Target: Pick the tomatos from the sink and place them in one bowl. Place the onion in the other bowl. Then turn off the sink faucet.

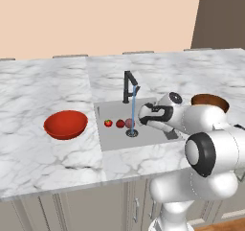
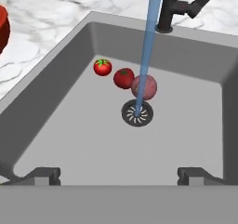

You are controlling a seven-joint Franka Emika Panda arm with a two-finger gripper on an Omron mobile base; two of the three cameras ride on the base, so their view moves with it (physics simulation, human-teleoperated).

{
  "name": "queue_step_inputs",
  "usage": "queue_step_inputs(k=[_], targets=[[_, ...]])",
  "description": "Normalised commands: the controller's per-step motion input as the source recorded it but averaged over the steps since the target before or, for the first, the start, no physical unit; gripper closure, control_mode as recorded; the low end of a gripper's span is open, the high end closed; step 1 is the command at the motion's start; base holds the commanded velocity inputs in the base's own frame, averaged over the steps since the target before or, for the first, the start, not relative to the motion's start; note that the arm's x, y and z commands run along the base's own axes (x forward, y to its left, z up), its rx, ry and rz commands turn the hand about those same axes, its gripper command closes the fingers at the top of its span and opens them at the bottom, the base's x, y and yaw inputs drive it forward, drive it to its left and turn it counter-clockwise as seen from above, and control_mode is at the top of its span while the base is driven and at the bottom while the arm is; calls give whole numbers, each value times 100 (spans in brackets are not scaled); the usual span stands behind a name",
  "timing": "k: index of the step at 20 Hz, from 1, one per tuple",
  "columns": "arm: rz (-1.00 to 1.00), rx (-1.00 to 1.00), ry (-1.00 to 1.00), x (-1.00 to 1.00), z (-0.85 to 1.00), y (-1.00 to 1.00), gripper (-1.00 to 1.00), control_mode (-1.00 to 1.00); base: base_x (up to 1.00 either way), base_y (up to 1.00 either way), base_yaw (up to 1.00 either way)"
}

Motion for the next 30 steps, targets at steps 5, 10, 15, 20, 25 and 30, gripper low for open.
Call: queue_step_inputs(k=[5,10,15,20,25,30], targets=[[0,0,0,27,-18,3,-100,-100,0,0,0],[0,0,0,29,-15,3,-100,-100,0,0,0],[0,0,0,26,-20,5,-100,-100,0,0,0],[0,0,0,26,-22,3,-100,-100,0,0,0],[0,0,0,27,-21,1,-100,-100,0,0,0],[0,0,0,28,-20,1,-100,-100,0,0,0]])
